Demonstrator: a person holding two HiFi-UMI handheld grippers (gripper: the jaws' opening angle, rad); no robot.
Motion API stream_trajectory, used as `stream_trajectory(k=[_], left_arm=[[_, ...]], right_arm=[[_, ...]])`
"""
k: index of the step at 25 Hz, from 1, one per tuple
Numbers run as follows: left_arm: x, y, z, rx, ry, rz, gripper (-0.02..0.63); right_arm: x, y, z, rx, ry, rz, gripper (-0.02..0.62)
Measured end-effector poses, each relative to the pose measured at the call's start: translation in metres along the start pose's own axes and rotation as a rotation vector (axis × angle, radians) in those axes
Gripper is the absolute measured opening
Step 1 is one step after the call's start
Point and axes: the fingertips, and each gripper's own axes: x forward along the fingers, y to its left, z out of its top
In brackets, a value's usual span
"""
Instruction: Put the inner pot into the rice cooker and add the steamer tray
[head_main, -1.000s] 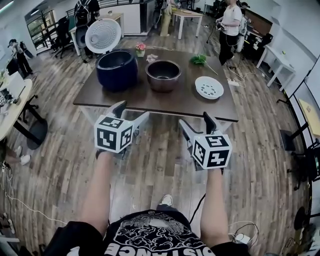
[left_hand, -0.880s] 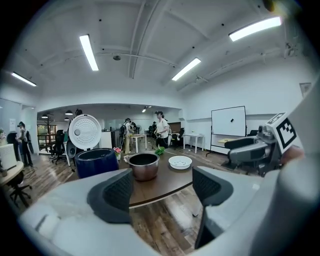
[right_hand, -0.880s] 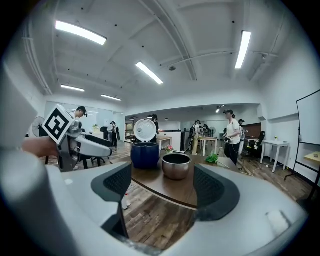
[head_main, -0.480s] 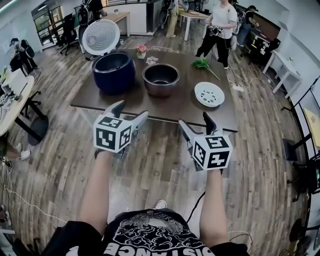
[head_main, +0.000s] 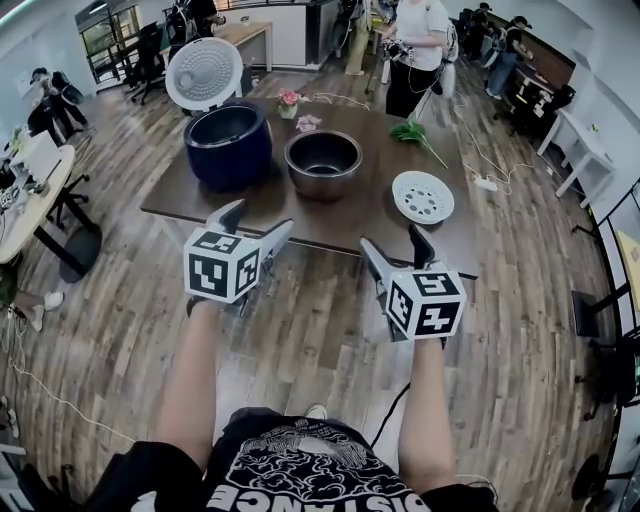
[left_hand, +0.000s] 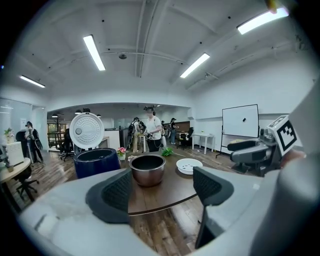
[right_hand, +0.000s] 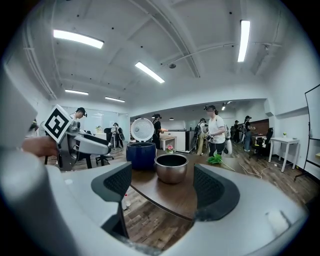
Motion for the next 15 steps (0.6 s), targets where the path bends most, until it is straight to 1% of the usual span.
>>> stream_trajectory(k=[10, 15], left_arm=[[0.017, 0.009, -0.002, -0.024, 0.003, 0.022, 0.391], [0.030, 0.017, -0.006, -0.011, 0.011, 0.014, 0.391]], right_arm=[[0.022, -0.016, 0.001, 0.009, 0.000, 0.003, 0.374], [0.041, -0.018, 0.001, 0.010, 0.003, 0.007, 0.374]])
